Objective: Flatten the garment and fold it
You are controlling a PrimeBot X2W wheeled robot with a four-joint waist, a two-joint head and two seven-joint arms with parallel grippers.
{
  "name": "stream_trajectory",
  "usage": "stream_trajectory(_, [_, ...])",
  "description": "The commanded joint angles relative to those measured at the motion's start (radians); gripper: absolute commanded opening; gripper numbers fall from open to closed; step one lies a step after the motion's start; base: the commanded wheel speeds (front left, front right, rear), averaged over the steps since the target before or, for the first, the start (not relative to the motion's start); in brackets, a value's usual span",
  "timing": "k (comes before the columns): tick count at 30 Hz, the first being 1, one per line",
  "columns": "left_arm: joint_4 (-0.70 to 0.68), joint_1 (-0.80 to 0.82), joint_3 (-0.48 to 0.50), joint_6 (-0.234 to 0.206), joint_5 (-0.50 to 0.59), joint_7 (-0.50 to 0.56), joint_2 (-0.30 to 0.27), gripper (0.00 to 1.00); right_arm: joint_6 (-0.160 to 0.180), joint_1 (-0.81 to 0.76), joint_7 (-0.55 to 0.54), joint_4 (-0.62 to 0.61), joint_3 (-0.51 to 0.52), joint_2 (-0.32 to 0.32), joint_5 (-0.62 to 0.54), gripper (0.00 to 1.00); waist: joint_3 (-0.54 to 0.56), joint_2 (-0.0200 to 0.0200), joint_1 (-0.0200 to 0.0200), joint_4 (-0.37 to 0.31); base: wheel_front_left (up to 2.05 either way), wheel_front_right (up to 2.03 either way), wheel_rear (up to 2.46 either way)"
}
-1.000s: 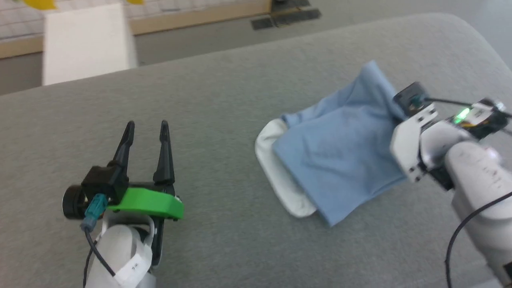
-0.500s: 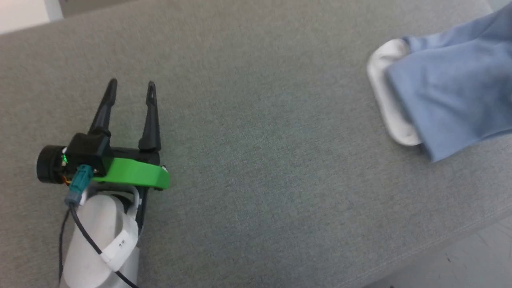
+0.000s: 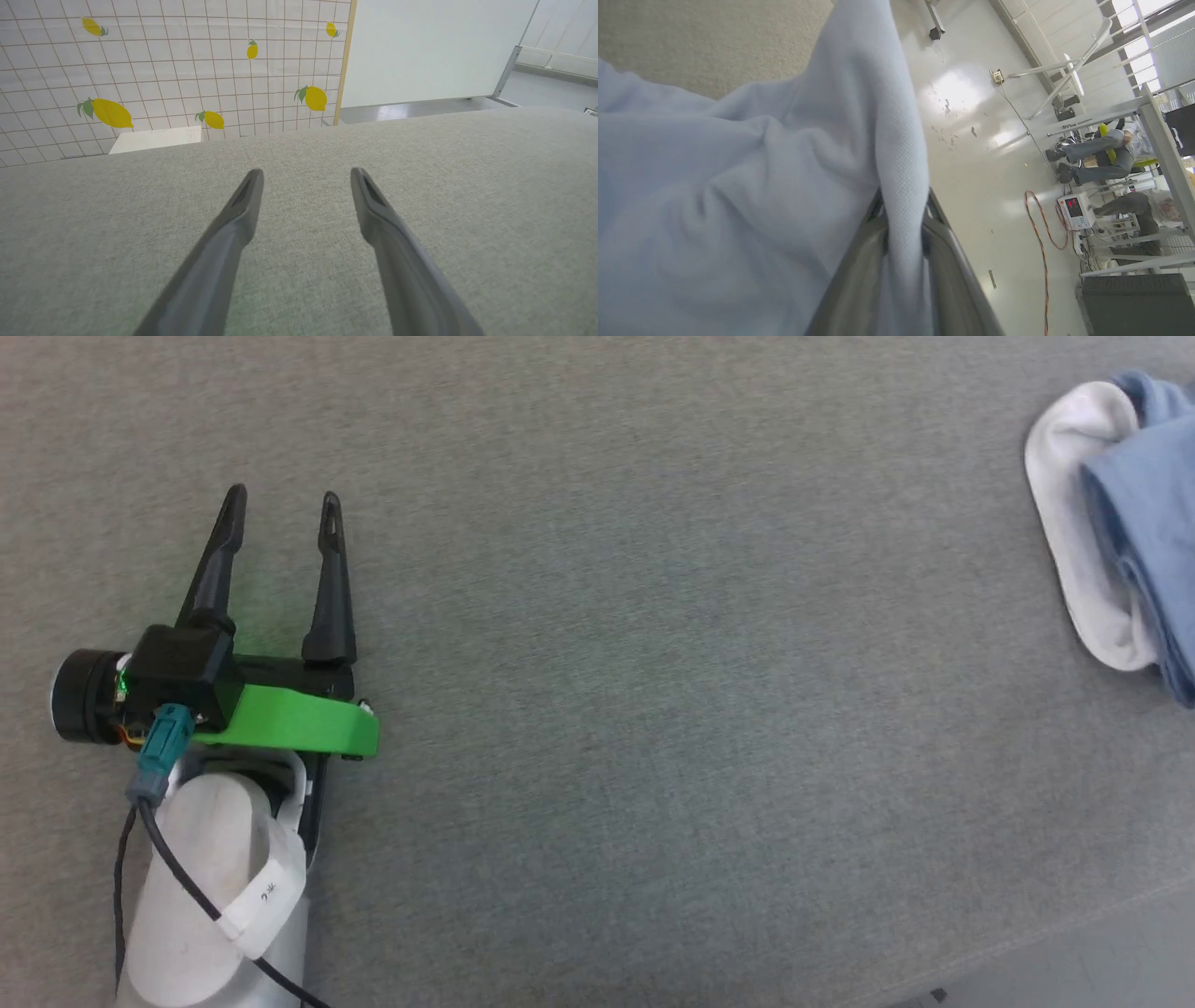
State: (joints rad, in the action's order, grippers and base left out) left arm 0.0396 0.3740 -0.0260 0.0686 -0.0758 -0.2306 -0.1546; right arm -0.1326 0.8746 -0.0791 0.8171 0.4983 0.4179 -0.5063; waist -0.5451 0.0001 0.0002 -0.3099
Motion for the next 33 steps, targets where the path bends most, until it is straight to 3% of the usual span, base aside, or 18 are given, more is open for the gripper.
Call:
stream_trajectory(1, [0.009, -0.004, 0.002, -0.005, -0.001, -0.006, 0.002, 1.00, 0.002, -0.003, -0.005, 0.004, 0.029, 0.001, -0.021, 1.00, 0.035, -0.0001, -0.0002, 0.015, 0.00, 0.00, 0.00])
stream_trajectory(7, [0.072, -0.053, -0.005, -0.006, -0.039, -0.025, 0.039, 1.00, 0.002, -0.057, 0.017, -0.002, 0.138, -0.018, -0.056, 1.00, 0.179, -0.0001, -0.0002, 0.035, 0.00, 0.00, 0.00])
stream_trajectory(13, [0.122, -0.128, 0.001, -0.012, -0.079, -0.030, 0.069, 1.00, 0.002, -0.119, 0.133, -0.006, 0.139, -0.078, 0.061, 1.00, 0.338, -0.0001, -0.0002, 0.062, 0.00, 0.00, 0.00])
stream_trajectory(17, [0.124, -0.189, 0.010, -0.015, -0.107, -0.031, 0.085, 1.00, 0.002, -0.181, 0.240, -0.041, 0.055, -0.145, 0.196, 1.00, 0.425, -0.0001, -0.0002, 0.082, 0.00, 0.00, 0.00])
stream_trajectory(21, [0.135, -0.237, 0.012, -0.010, -0.137, -0.031, 0.095, 1.00, 0.002, -0.279, 0.306, -0.137, -0.106, -0.194, 0.340, 1.00, 0.489, -0.0001, -0.0002, 0.113, 0.00, 0.00, 0.00])
stream_trajectory(26, [0.168, -0.266, -0.005, -0.008, -0.160, -0.031, 0.101, 1.00, 0.002, -0.468, 0.325, -0.368, -0.277, -0.232, 0.513, 1.00, 0.533, -0.0001, -0.0002, 0.160, 0.00, 0.00, 0.00])
stream_trajectory(33, [0.196, -0.278, -0.024, -0.031, -0.163, -0.031, 0.104, 1.00, 0.002, -0.694, 0.305, -0.621, -0.371, -0.268, 0.613, 1.00, 0.572, -0.0001, -0.0002, 0.221, 0.00, 0.00, 0.00])
